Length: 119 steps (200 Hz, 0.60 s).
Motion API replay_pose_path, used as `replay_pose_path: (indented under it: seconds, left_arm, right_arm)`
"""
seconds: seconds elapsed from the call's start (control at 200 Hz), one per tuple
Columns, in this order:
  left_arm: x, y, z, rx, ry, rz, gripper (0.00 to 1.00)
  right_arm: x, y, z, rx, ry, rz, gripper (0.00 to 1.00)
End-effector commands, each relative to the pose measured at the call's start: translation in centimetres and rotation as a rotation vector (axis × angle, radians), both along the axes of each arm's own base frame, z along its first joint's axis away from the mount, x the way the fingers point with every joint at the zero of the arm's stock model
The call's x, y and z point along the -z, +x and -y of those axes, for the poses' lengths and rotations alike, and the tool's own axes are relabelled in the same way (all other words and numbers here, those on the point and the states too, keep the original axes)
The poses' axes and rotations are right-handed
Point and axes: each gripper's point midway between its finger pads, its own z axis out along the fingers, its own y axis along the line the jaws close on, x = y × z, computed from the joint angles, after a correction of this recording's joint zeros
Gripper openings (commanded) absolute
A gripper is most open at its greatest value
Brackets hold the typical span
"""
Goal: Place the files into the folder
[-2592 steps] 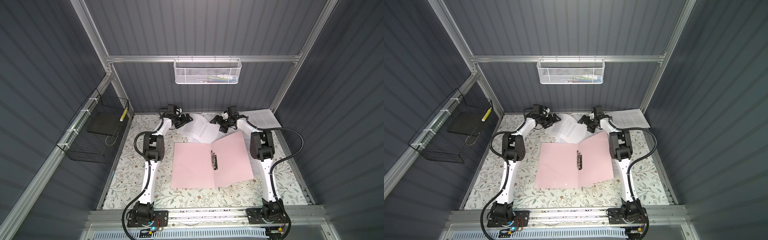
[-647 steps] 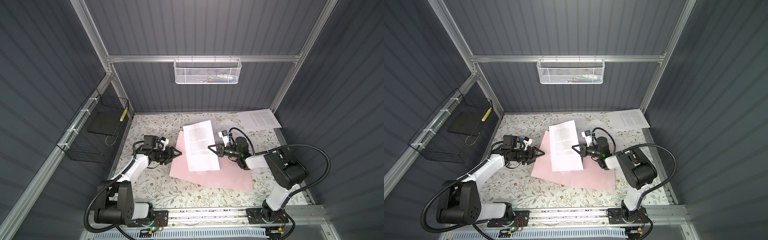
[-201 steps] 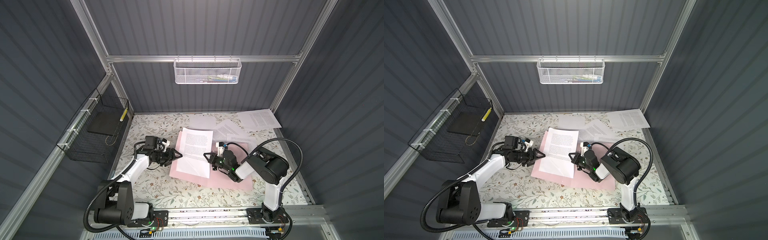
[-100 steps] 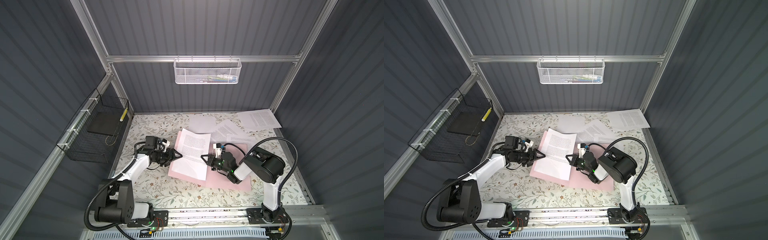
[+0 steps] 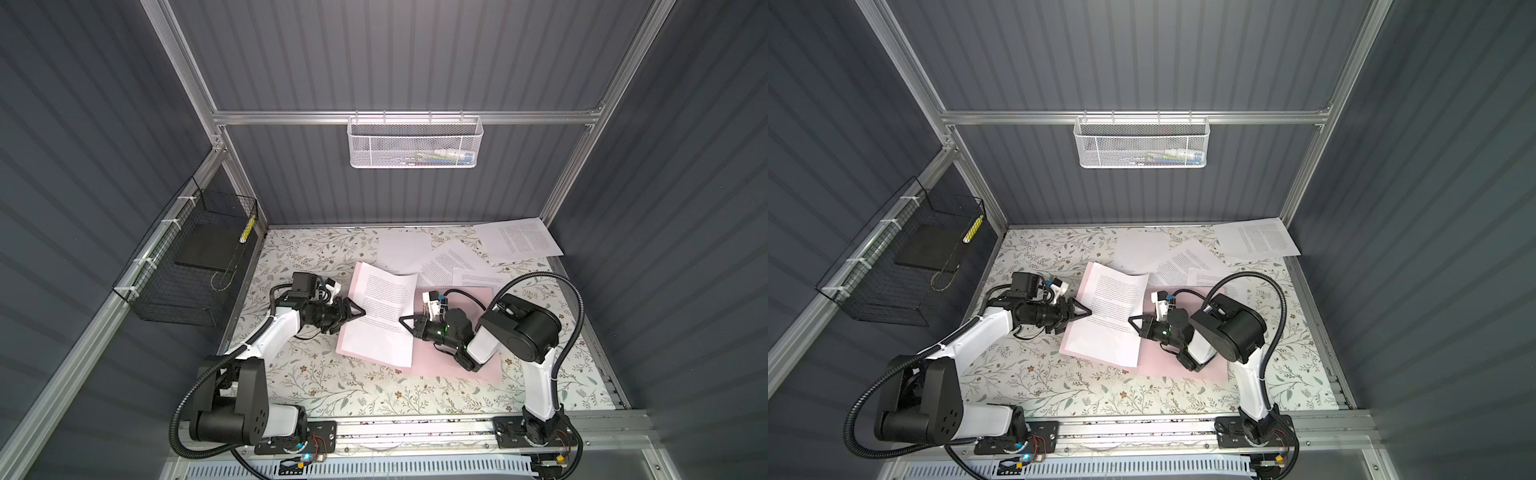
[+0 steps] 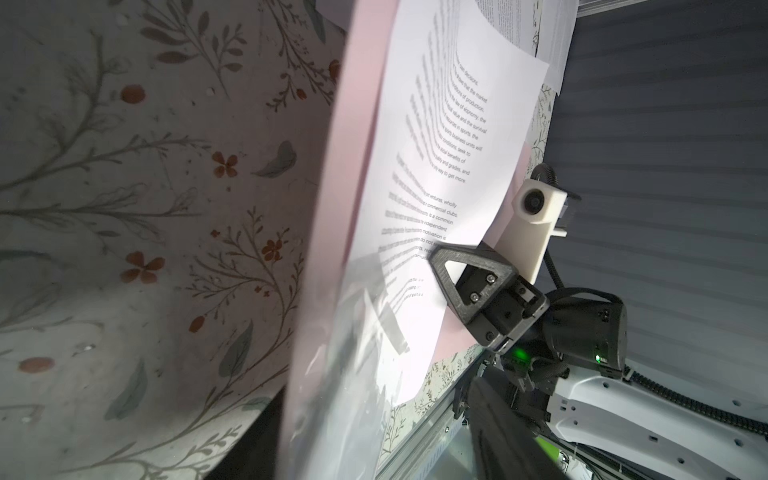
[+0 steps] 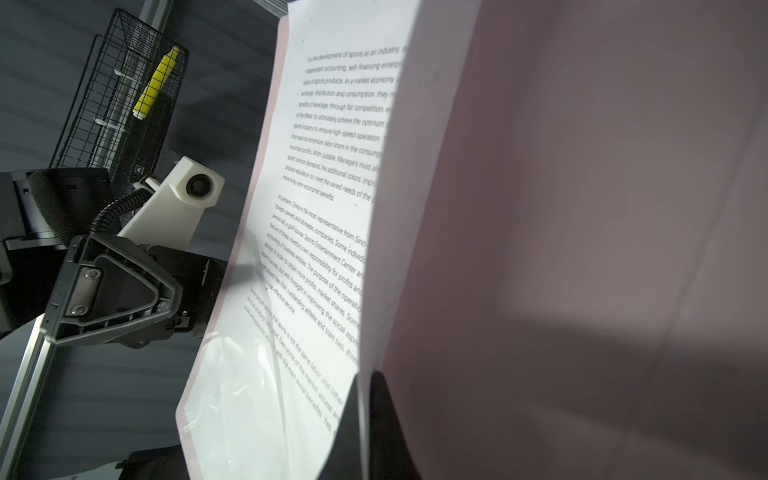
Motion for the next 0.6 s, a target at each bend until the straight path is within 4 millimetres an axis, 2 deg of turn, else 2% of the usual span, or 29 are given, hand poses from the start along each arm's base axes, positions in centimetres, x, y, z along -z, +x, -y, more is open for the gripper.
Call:
replay_pose_path:
  seconds: [0.0,0.275,0.59]
  left_arm:
    - [0.2,-0.3,0.4,0.017,-0.004,-0.014,0.65]
    - [0.0,-0.2,1.4,0.025,-0.033,-0.012,0.66]
    - [0.1,-0.4,3.2,0.041,-0.056,0.005,0.86]
  right_arm:
    - [0.3,-0.7,-0.2,-0.029,0.006,0.018,0.00]
    - [0.2,-0.8,-0.5,-0.017,0.016,0.004,0.00]
    - [0.0,-0.7,-0.8,-0.002,0.031,-0.016,0.00]
